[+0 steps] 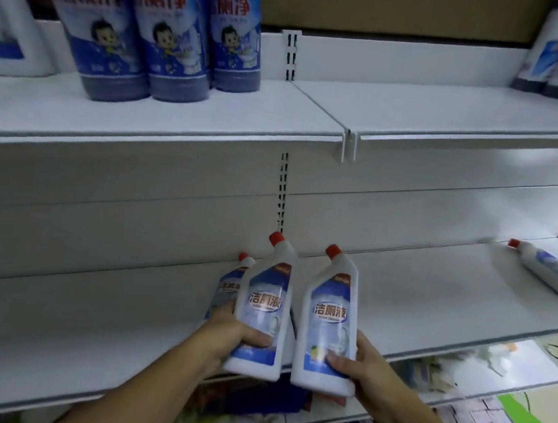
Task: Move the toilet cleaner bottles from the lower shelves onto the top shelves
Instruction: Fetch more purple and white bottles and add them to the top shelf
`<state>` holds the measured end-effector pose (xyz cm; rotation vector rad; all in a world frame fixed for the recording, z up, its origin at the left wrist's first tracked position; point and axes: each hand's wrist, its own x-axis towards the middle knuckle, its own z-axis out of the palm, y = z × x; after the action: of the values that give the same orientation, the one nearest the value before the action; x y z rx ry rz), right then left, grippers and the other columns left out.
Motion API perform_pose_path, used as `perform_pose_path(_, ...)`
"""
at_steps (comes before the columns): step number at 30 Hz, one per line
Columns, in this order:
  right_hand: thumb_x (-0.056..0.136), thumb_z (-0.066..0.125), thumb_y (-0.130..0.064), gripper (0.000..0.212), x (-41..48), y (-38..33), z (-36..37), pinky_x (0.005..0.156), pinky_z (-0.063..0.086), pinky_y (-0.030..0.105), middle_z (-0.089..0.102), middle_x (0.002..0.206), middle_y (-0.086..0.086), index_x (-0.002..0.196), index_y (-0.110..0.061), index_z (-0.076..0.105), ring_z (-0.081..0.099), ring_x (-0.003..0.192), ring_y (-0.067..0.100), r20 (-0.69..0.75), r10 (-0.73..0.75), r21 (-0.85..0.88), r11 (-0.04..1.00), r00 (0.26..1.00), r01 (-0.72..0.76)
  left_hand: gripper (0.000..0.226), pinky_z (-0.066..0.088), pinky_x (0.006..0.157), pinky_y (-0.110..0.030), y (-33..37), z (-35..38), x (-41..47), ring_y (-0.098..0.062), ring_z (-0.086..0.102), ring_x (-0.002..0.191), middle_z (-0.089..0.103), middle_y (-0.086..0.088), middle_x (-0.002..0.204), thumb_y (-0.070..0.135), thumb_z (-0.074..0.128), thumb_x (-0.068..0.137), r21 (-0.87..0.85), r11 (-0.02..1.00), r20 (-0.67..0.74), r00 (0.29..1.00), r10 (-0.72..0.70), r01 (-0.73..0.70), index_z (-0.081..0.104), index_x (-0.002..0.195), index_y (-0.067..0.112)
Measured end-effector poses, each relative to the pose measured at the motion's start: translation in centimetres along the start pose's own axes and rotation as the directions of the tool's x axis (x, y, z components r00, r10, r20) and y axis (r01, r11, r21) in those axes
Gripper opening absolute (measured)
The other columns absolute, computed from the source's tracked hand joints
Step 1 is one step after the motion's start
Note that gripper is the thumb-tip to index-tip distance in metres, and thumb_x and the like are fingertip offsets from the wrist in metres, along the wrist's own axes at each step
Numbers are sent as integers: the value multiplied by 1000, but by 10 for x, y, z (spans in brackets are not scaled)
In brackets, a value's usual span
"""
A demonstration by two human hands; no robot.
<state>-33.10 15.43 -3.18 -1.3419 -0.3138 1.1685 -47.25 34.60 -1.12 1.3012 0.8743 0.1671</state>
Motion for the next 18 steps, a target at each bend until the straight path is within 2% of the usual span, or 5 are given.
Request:
perform_pose_path(4, 63, 80, 4, 72, -45, 13, 69, 85, 54, 54, 71, 107, 18, 124, -16, 46, 68, 99, 36, 124, -53, -97, 993, 991, 65, 64, 57, 61, -36, -16, -48, -100, -26, 72, 71, 76, -13, 83, -10, 75, 38, -100, 988, -12, 993, 120, -120, 61, 99, 4)
perform_pose_path(10, 66, 74, 10, 69, -120, 29, 184, 73, 59, 42, 72, 106, 16, 124, -16, 47, 70, 97, 34, 310, -110, -155, 974, 944, 164, 72, 59, 62, -42, -41, -127, -234, -33, 72, 82, 74, -16, 92, -18, 81, 46, -130, 964, -137, 967, 214, -232, 56, 109, 7)
perform_pose_path(12, 65, 74, 9, 68, -139, 22, 213, 70, 59, 39, 72, 105, 15, 122, -17, 48, 70, 95, 33, 332, -143, -143, 969, 932, 200, 78, 58, 63, -44, -33, -149, -264, -36, 72, 82, 74, -18, 93, -16, 83, 40, -145, 948, -162, 952, 261, -285, 55, 110, 5)
perform_pose_path(15, 61, 85, -4, 77, -156, 2, 247, 79, 57, 43, 70, 112, 15, 126, -18, 46, 67, 102, 35, 441, -203, -140, 947, 874, 290, 84, 58, 69, -51, -10, -179, -301, -39, 71, 84, 73, -20, 93, -14, 84, 33, -135, 915, -191, 916, 352, -380, 56, 109, 7)
perform_pose_path(18, 36, 96, -25, 98, -159, -33, 288, 78, 58, 38, 71, 110, 12, 122, -21, 50, 68, 101, 32, 507, -306, -127, 898, 806, 421, 93, 58, 71, -50, 27, -208, -322, -38, 71, 86, 73, -20, 96, -6, 85, 25, -109, 853, -206, 851, 484, -511, 57, 112, 8)
